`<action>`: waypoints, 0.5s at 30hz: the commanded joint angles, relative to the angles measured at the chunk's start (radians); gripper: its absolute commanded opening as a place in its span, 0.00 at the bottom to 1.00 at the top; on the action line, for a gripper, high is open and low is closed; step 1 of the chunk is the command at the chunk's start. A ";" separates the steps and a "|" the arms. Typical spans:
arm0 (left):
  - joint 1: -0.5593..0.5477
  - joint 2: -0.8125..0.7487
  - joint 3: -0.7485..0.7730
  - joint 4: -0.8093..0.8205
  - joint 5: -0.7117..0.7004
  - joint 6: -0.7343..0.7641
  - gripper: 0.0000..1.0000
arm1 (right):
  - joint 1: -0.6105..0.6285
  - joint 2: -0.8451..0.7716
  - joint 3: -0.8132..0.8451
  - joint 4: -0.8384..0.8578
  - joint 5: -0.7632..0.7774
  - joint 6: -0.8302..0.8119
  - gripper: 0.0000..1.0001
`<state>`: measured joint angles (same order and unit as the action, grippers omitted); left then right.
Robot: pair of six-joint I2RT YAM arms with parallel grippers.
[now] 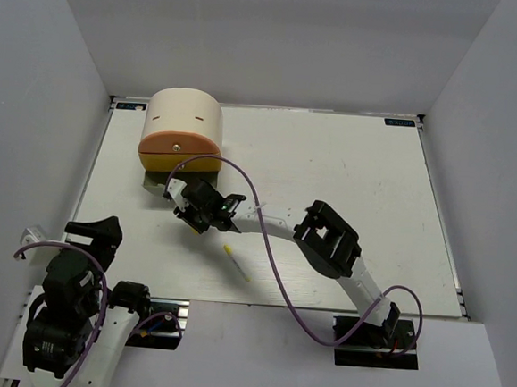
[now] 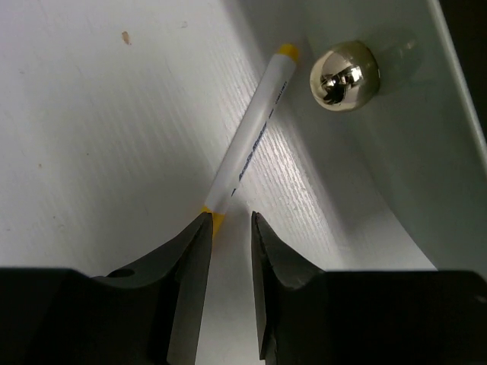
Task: Sort the stationery into containers
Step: Pick up the pen from the center of the board.
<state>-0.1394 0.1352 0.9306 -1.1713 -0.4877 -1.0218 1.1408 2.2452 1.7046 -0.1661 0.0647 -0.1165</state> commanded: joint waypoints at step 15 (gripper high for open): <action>0.006 0.012 -0.016 0.005 0.012 0.005 0.87 | 0.007 0.001 0.050 0.039 0.011 0.083 0.33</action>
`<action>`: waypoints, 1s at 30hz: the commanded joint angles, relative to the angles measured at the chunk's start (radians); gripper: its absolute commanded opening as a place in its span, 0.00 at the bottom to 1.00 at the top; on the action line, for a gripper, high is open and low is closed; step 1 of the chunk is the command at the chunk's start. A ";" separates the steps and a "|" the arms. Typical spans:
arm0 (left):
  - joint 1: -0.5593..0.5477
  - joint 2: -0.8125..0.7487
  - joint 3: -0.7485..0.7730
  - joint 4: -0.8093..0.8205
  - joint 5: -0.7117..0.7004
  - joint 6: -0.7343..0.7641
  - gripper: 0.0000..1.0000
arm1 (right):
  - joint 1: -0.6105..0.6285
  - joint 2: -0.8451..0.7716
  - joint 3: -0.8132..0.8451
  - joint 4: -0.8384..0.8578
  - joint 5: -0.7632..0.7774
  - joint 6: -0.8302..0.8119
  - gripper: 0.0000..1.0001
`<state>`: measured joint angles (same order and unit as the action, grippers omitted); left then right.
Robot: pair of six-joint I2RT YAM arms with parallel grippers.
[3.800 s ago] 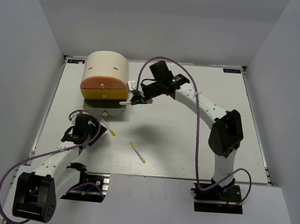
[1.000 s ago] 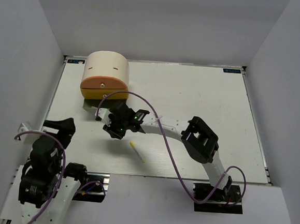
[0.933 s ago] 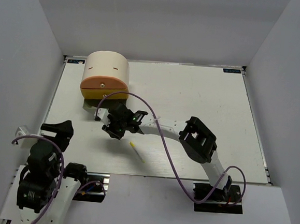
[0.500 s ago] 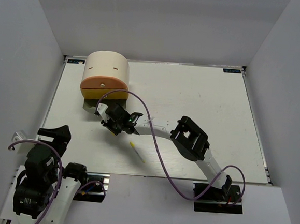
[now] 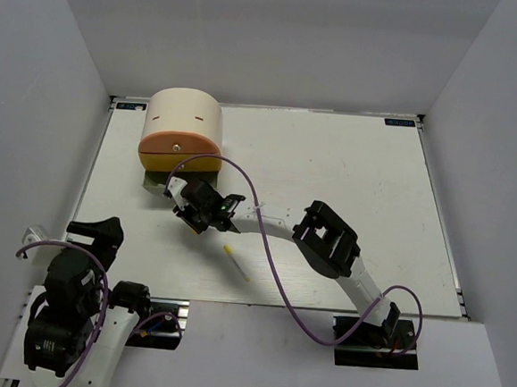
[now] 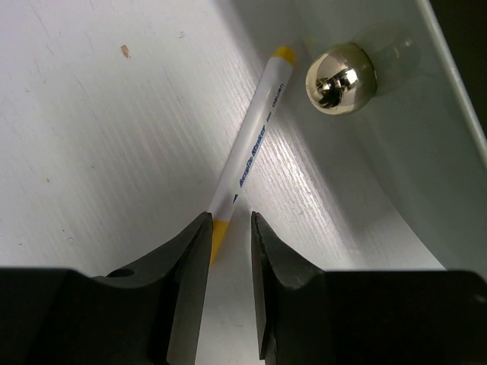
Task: Sort the stationery into containers
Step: Pick up the pen from the center of the board.
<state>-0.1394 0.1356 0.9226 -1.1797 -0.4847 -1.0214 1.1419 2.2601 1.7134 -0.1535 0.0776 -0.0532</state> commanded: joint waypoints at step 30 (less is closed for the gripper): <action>0.006 0.021 0.001 -0.005 0.047 -0.005 0.87 | 0.021 0.030 -0.064 0.045 -0.001 0.001 0.12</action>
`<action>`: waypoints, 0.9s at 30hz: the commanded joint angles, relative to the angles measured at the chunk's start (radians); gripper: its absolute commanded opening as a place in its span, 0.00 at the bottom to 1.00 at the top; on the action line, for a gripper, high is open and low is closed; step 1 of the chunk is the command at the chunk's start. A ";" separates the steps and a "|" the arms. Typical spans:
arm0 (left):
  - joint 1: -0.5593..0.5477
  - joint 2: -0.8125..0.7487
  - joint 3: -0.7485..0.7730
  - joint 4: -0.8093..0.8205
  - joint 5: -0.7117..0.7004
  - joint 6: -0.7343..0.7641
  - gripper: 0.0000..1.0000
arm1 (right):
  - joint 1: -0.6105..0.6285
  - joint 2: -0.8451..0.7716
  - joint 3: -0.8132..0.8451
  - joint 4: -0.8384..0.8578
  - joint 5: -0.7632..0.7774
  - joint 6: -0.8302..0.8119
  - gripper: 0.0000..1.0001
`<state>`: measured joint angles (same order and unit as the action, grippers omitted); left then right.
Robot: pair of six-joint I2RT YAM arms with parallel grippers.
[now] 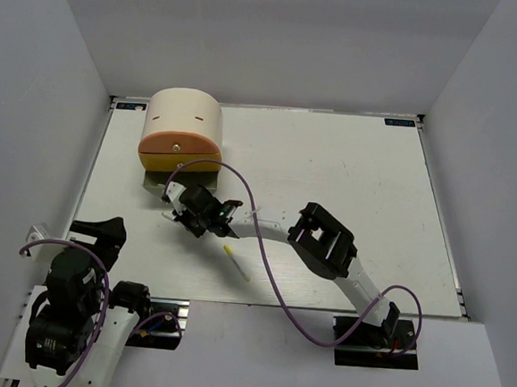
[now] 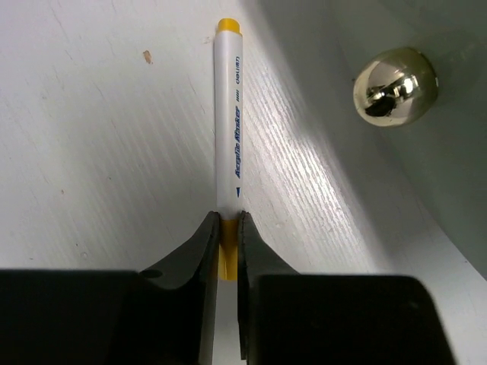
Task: Sort the stationery into containers
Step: Pick up the pen from the center of the board.
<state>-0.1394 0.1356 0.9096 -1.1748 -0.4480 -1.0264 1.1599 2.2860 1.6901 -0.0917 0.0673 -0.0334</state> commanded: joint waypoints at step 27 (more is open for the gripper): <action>0.006 -0.024 -0.184 0.138 0.152 0.000 0.87 | -0.111 -0.519 -0.202 0.029 -0.143 -0.437 0.00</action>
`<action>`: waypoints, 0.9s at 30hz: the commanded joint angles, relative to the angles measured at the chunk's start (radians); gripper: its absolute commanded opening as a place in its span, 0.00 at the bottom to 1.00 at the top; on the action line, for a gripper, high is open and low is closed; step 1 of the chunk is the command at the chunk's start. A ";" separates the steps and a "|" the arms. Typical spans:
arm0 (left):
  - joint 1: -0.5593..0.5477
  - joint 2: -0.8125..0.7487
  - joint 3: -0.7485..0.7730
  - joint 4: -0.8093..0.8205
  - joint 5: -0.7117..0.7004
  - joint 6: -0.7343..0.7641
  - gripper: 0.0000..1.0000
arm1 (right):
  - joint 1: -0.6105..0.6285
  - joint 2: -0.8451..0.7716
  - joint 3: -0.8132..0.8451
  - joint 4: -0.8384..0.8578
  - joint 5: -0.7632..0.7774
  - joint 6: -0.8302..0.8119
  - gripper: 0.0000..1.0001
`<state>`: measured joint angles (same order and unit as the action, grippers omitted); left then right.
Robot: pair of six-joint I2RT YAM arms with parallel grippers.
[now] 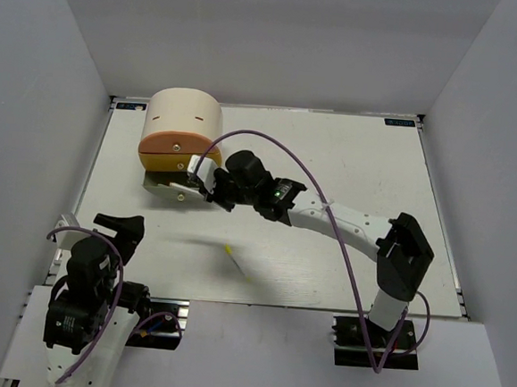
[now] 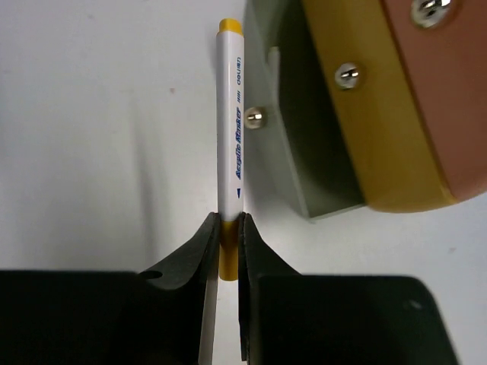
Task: Sort the stationery into containers
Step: Pick up the pen from the center of the board, then place the pen in the storage box.
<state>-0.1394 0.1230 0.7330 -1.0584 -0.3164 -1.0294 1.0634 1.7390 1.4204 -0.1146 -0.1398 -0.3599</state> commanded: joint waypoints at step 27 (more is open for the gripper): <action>0.006 -0.023 -0.035 0.043 0.051 -0.006 0.87 | -0.082 0.304 0.305 0.021 0.000 -0.307 0.32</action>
<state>-0.1394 0.0776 0.7033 -1.0439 -0.2855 -1.0348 0.9874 2.0354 1.6821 -0.1051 -0.1204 -0.6632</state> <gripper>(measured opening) 0.867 0.308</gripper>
